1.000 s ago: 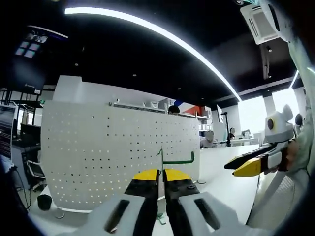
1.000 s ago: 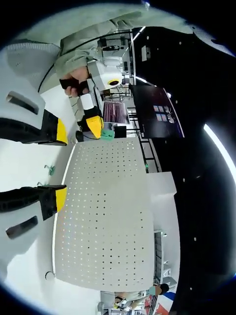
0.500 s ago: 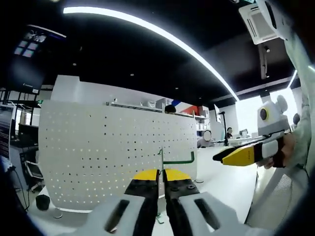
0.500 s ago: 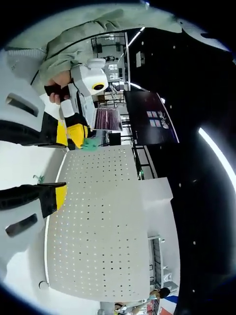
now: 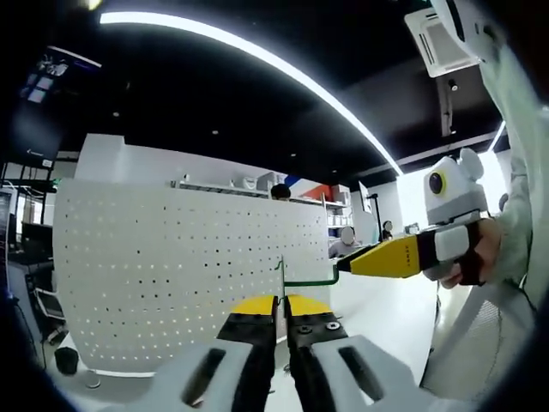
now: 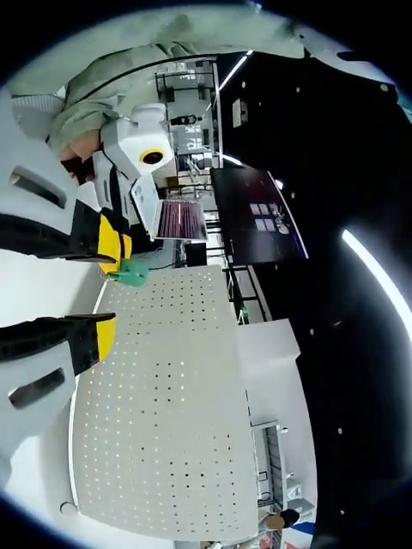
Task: Insert the hook assembly into the mounting plate slot until the hook locks in place.
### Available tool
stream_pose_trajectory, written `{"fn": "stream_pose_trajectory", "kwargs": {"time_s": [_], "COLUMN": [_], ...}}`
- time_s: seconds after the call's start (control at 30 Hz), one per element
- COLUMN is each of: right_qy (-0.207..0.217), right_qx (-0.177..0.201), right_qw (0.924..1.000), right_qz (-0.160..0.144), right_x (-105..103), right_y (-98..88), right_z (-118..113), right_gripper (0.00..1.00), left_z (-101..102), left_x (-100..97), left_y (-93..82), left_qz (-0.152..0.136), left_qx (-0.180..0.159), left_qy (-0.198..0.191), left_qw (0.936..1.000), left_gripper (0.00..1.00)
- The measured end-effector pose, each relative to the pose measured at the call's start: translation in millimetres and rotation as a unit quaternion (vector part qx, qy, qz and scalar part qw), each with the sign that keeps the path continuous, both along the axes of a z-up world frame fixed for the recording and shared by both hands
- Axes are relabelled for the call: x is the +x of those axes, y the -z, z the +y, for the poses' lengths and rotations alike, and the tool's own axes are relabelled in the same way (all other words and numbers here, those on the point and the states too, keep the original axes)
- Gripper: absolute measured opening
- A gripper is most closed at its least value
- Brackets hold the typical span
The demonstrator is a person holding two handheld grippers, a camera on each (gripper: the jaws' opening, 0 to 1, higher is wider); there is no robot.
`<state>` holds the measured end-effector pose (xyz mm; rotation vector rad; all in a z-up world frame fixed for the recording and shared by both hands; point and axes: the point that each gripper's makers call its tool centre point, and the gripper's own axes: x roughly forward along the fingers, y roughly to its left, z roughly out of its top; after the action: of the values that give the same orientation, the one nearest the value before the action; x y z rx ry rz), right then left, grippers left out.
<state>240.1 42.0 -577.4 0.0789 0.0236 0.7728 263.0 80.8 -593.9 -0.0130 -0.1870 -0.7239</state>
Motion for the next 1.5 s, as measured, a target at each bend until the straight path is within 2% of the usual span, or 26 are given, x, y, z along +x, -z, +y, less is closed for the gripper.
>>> {"fn": "stream_pose_trajectory", "kwargs": {"time_s": [0.67,1.0,1.5], "right_qy": [-0.013,-0.014,-0.014], "right_qx": [0.004,-0.003,-0.019], "right_qw": [0.9999,0.9999,0.9996], "right_qz": [0.003,-0.005,-0.017], "right_x": [3,5,8], "right_y": [0.5,1.7,4.4], "right_z": [18,23,26], "right_gripper": [0.12,0.07,0.02], "left_z": [-8,-11,-12], "left_x": [-7.6,-10.2,-9.1], "left_y": [-0.9,-2.8,-0.6], "left_qz": [-0.002,0.003,0.006], "left_qx": [-0.005,-0.018,-0.014], "left_qy": [0.026,0.036,0.037], "left_qw": [0.9997,0.9992,0.9992], "left_gripper": [0.03,0.03,0.03]}}
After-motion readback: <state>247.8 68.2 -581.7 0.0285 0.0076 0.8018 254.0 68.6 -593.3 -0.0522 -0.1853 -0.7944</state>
